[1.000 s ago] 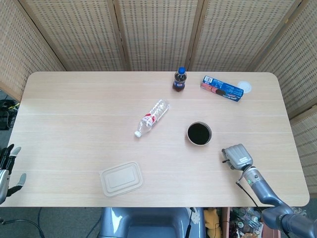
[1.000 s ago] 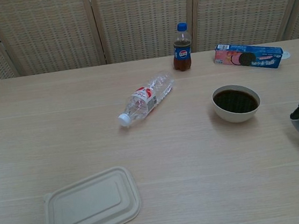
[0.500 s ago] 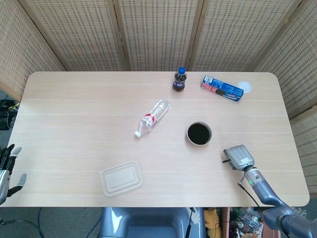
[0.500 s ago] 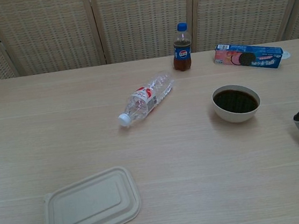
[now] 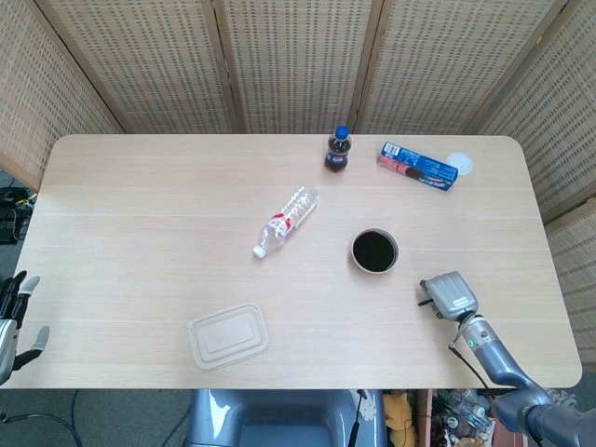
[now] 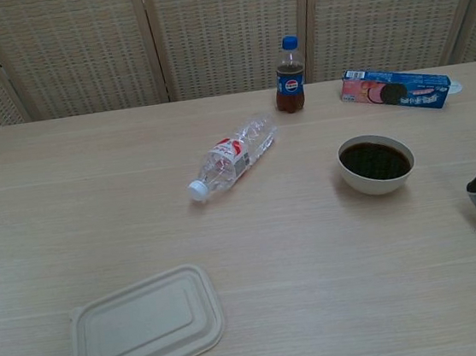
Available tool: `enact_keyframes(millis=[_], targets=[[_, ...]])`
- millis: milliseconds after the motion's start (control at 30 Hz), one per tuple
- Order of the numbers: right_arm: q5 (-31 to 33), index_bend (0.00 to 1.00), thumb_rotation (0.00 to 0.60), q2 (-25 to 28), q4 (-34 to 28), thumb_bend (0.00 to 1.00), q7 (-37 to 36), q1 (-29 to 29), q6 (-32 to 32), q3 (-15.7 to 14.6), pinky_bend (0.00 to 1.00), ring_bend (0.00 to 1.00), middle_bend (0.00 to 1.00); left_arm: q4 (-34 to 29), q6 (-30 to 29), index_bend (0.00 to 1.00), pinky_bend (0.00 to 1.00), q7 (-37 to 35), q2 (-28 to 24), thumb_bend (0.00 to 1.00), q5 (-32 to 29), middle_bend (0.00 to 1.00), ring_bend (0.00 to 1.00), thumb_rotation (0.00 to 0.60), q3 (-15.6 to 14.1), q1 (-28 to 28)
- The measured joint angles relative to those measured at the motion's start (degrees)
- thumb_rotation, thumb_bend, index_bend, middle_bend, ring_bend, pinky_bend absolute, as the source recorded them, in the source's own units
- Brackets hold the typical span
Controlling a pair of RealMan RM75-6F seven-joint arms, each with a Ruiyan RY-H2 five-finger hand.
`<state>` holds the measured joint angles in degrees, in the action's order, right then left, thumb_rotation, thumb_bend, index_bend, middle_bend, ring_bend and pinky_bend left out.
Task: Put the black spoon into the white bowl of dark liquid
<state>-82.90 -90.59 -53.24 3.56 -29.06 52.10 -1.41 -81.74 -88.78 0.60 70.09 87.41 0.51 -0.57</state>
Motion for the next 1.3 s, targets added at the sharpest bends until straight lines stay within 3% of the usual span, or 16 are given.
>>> enact_keyframes(millis=[233, 1300], targets=[[-0.19, 0.56, 0.600, -0.34, 0.67, 0.50, -0.24, 0.33, 0.23, -0.08, 0.99, 0.92, 0.90, -0.16, -0.16, 0.00, 0.00, 0.07, -0.06, 0.41, 0.06, 0.00, 0.00, 0.600, -0.02, 0.10], [0.79, 0.56, 0.600, -0.95, 0.13, 0.49, 2.28, -0.21, -2.30, 0.63, 0.99, 0.92, 0.90, 0.85, -0.30, 0.00, 0.00, -1.03, 0.22, 0.41, -0.20, 0.00, 0.00, 0.600, -0.11, 0.67]])
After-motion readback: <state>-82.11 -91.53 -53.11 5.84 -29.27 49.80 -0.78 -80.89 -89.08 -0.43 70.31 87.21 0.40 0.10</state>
